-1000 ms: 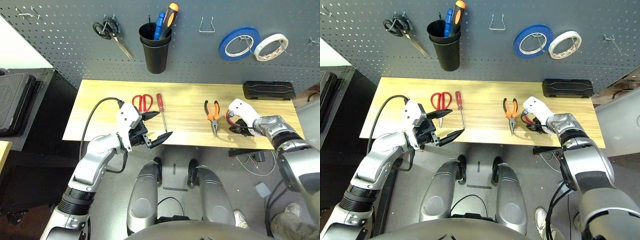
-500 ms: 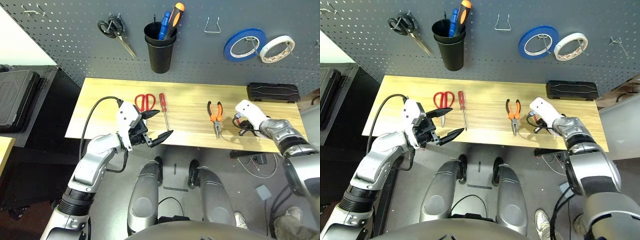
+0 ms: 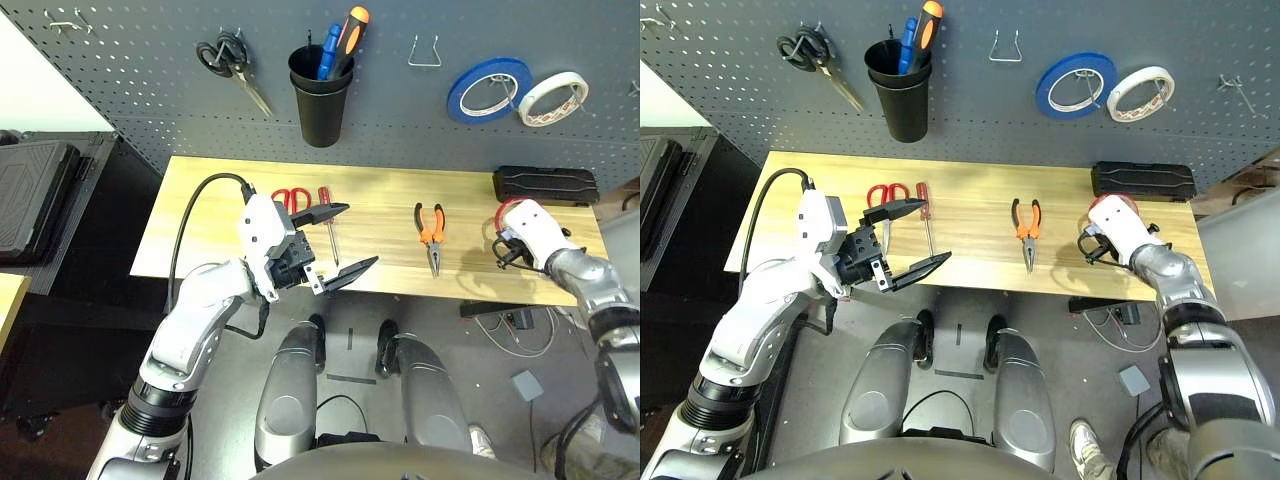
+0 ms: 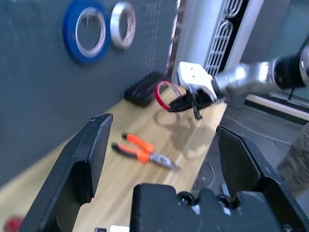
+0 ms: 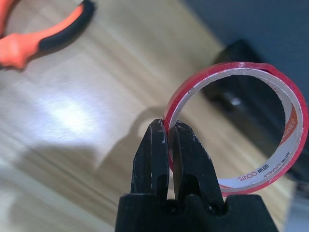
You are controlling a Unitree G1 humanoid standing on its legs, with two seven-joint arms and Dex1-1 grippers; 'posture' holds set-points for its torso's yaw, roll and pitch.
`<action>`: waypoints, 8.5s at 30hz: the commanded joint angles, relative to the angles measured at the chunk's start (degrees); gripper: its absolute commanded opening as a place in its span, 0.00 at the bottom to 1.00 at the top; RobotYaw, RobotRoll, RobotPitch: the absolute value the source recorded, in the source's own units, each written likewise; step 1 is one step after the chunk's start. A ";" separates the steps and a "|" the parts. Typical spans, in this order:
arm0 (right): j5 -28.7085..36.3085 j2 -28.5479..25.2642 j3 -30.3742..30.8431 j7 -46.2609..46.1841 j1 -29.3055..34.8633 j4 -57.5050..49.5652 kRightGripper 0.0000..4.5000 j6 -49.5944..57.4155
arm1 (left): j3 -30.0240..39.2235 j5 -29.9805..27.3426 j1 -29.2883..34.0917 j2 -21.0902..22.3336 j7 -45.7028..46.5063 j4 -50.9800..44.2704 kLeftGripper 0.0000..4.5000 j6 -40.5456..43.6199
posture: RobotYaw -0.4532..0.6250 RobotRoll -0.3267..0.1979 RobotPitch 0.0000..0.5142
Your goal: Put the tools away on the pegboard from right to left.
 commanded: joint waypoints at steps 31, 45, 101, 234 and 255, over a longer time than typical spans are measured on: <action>-3.36 -0.64 -2.59 -21.12 1.96 -3.37 0.01 -24.59 | 0.45 -2.31 -10.20 -0.68 1.08 -0.48 1.00 -0.30 | 0.61 0.62 0.36; -7.67 -0.93 -1.17 -25.13 -1.78 -0.86 0.01 -28.40 | 0.83 -3.00 -11.56 -0.80 0.95 -0.49 1.00 -0.15 | 0.62 0.62 0.36; -5.01 -1.99 -2.13 -31.93 -6.83 2.55 0.01 -21.54 | 1.13 -5.31 -16.37 -2.28 1.43 2.74 1.00 2.53 | 0.57 0.62 0.38; 7.72 18.76 1.89 -4.91 -7.23 -22.64 0.47 42.75 | -0.17 6.13 -10.09 9.08 -4.33 7.48 1.00 9.06 | 0.63 0.62 0.54; 8.54 15.50 -0.40 -4.39 6.69 -47.09 0.47 23.67 | 11.50 -10.64 -17.32 1.06 4.24 -0.39 1.00 11.91 | 0.62 0.62 0.40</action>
